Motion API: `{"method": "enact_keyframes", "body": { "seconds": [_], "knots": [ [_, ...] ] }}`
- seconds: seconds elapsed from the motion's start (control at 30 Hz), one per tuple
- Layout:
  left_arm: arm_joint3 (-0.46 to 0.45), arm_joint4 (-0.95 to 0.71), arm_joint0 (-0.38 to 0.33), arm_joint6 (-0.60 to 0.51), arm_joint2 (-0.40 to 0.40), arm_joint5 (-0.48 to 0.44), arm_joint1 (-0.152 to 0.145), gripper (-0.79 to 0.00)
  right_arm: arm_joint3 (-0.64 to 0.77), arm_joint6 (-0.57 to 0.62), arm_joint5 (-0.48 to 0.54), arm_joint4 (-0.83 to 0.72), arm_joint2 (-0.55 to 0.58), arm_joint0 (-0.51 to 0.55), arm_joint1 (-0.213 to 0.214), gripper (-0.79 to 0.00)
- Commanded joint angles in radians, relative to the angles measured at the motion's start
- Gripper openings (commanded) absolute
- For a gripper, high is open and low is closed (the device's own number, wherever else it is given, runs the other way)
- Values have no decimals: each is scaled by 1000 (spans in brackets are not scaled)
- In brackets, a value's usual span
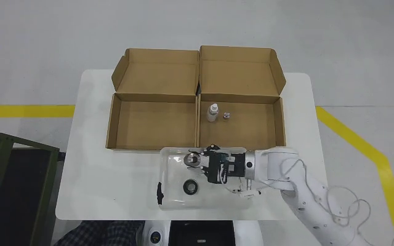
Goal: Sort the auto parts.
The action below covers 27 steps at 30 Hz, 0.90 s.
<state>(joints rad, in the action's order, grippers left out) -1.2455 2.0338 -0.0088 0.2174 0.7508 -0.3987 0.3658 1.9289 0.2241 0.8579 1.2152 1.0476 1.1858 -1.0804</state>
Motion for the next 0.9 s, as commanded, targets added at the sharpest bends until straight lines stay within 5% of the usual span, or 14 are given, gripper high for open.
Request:
{"method": "enact_keyframes", "body": {
  "seconds": [0.0, 0.43, 0.87],
  "knots": [
    [0, 0, 0, 0, 0, 0, 0, 0, 10, -11, -1, -16, 31, 11, 5, -785],
    [0, 0, 0, 0, 0, 0, 0, 0, 88, -95, 6, -111, 251, 112, 36, -785],
    [0, 0, 0, 0, 0, 0, 0, 0, 109, -141, 18, -149, 303, 142, 44, -785]
  ]
}}
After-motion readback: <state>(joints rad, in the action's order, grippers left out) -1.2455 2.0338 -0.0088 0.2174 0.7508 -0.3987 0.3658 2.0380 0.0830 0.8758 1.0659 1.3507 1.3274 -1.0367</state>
